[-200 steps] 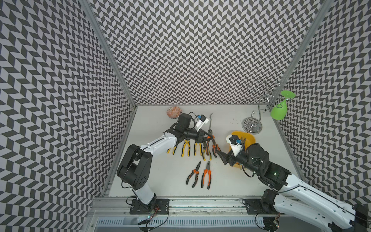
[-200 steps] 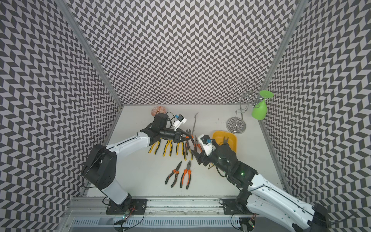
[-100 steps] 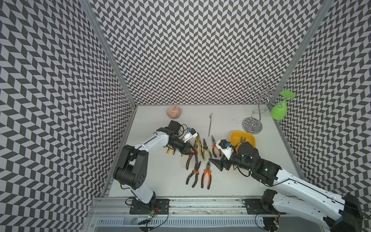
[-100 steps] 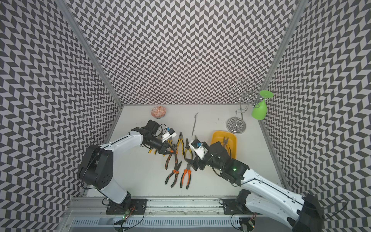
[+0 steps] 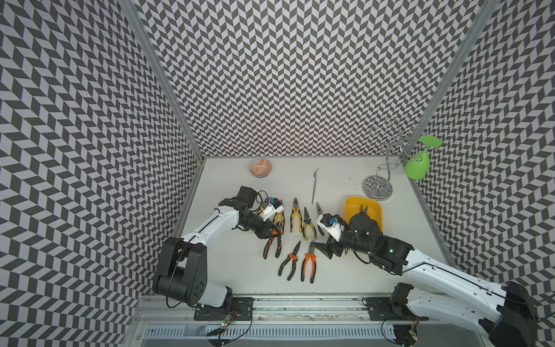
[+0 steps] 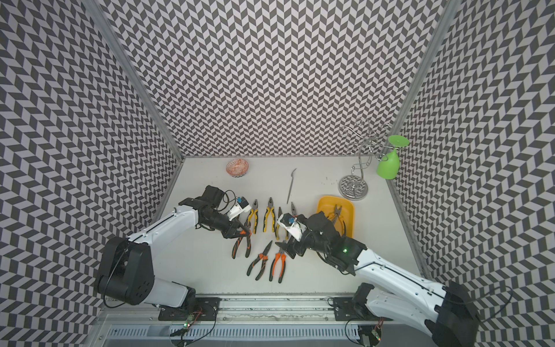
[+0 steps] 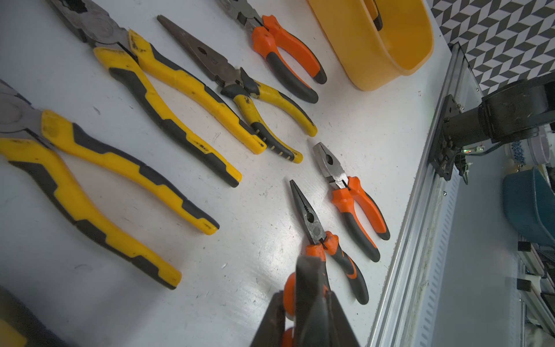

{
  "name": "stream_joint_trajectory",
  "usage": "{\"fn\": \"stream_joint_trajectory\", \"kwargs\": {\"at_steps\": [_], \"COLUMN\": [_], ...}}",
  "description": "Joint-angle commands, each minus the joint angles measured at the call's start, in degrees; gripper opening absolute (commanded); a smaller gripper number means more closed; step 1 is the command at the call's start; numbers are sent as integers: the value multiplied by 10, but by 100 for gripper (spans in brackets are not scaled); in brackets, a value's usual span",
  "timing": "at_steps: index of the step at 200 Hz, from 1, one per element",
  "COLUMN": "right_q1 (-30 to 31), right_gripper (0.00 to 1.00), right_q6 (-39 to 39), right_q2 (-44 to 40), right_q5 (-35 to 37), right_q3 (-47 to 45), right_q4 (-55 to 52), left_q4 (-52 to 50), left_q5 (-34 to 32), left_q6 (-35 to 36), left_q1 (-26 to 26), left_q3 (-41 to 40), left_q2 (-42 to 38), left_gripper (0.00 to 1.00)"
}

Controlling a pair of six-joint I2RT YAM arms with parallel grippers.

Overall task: Take the pliers out of the storage box
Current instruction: Place the pliers at the center of the board.

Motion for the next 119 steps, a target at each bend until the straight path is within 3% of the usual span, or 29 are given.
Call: {"fn": "stream_joint_trajectory", "kwargs": {"at_steps": [1, 37, 119], "right_q1": [3, 3, 1], "right_gripper": [93, 93, 94], "right_q6": [-15, -20, -27], "right_q2": [-4, 0, 8], "right_q5": [-10, -2, 17], "right_q3": [9, 10, 7], "right_q4": [17, 21, 29], "left_q4": [-23, -51, -40], "left_q5": [20, 24, -33], "left_q6": [34, 44, 3], "left_q1": [7, 3, 21], "left_q3": [9, 31, 63], "left_q2": [31, 120, 238], "left_gripper": [0, 0, 0]}}
